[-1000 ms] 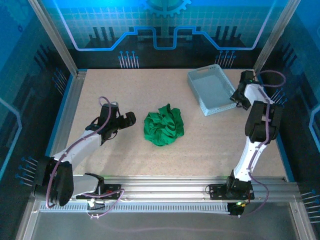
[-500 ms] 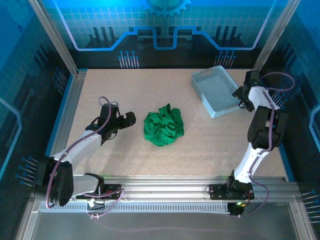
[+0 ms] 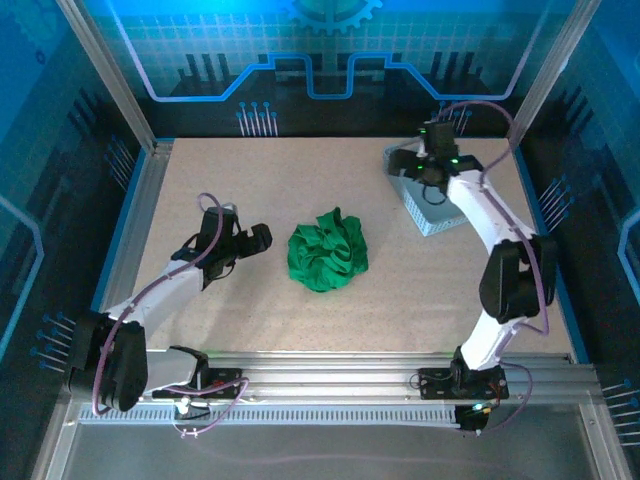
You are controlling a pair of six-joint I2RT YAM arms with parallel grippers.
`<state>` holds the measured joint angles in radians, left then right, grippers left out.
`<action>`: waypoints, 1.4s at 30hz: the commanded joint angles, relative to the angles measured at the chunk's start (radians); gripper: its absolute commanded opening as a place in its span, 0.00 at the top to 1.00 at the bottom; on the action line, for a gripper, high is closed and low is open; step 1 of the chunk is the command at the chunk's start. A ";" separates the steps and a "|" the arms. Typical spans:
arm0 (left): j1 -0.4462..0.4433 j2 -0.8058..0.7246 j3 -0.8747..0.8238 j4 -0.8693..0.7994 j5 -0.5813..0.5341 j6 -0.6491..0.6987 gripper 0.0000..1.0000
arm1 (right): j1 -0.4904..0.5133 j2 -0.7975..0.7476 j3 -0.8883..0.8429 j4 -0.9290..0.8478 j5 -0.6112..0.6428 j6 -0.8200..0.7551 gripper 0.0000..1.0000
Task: Fold the inside-out t-shirt
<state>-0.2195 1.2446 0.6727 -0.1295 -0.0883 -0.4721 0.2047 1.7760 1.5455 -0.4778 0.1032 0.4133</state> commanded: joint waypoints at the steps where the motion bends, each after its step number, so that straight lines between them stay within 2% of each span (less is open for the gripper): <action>1: 0.005 0.002 0.019 0.000 0.013 -0.005 0.01 | 0.069 0.106 0.074 0.000 -0.110 -0.065 0.08; 7: 0.005 -0.005 0.020 -0.005 0.014 -0.005 0.01 | 0.099 0.315 0.239 -0.047 -0.146 -0.041 0.14; 14: 0.005 -0.016 0.019 -0.005 0.014 -0.004 0.01 | 0.076 0.487 0.415 -0.127 -0.038 -0.043 0.15; 21: 0.006 -0.012 0.021 -0.005 0.017 -0.002 0.01 | -0.020 0.598 0.577 -0.219 0.088 -0.018 0.15; 28: 0.005 0.007 0.021 0.002 0.030 -0.001 0.01 | -0.143 0.687 0.716 -0.286 0.068 0.001 0.14; 32: -0.005 0.030 0.032 0.002 0.038 -0.002 0.01 | -0.154 0.660 0.736 -0.286 0.006 -0.046 0.13; 35: -0.058 0.061 0.081 -0.030 0.039 0.014 0.01 | -0.127 0.590 0.719 -0.304 -0.026 -0.076 0.12; 42: -0.292 0.154 0.244 -0.086 0.003 0.074 0.01 | -0.027 0.188 0.296 -0.159 -0.100 -0.057 0.06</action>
<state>-0.4435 1.3605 0.8463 -0.1795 -0.0742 -0.4446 0.1333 2.1532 1.9438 -0.7006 0.0635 0.3508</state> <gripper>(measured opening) 0.989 0.938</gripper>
